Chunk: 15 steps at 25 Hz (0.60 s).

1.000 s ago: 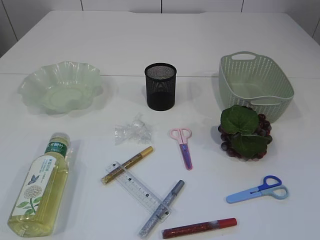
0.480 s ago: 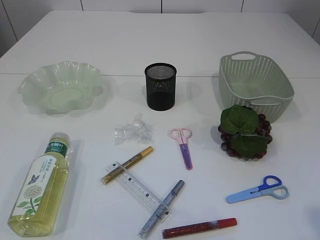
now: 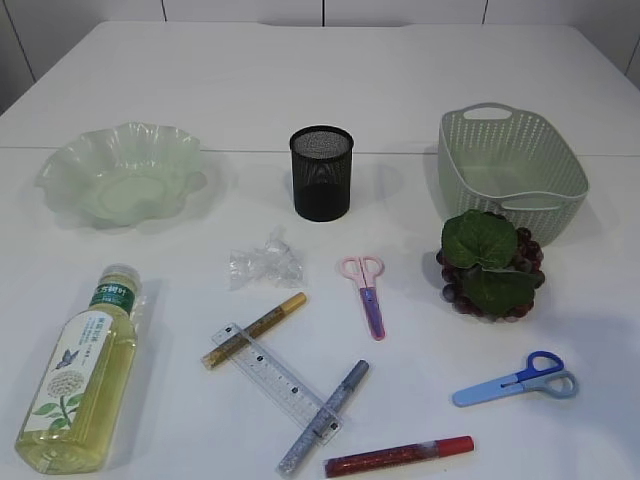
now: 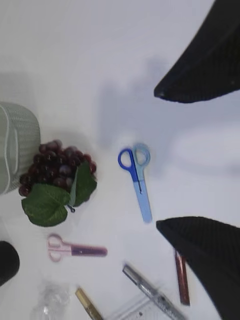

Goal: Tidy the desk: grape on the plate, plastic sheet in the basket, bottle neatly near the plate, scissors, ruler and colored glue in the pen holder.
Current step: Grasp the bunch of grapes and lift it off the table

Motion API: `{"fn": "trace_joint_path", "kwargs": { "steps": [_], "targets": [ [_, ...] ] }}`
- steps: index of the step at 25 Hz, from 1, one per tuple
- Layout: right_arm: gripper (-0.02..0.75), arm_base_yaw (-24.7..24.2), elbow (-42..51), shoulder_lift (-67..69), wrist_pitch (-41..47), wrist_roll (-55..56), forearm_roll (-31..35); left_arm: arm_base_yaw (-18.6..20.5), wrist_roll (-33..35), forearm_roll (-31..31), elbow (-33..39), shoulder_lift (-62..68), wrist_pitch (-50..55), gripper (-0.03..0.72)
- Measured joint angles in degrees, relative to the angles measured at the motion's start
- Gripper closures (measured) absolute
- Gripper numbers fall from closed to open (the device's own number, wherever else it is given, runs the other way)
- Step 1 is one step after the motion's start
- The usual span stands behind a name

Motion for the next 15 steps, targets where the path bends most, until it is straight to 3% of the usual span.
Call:
{"fn": "trace_joint_path", "kwargs": {
  "steps": [7, 15],
  "targets": [
    [0.184, 0.0, -4.6, 16.4, -4.0, 0.1, 5.2, 0.0, 0.0, 0.1, -5.7, 7.7, -1.9, 0.2],
    [0.184, 0.0, -7.9, 31.3, -8.1, -1.0, 5.8, 0.0, 0.0, 0.1, -11.9, 14.5, -2.4, 0.2]
  ]
}}
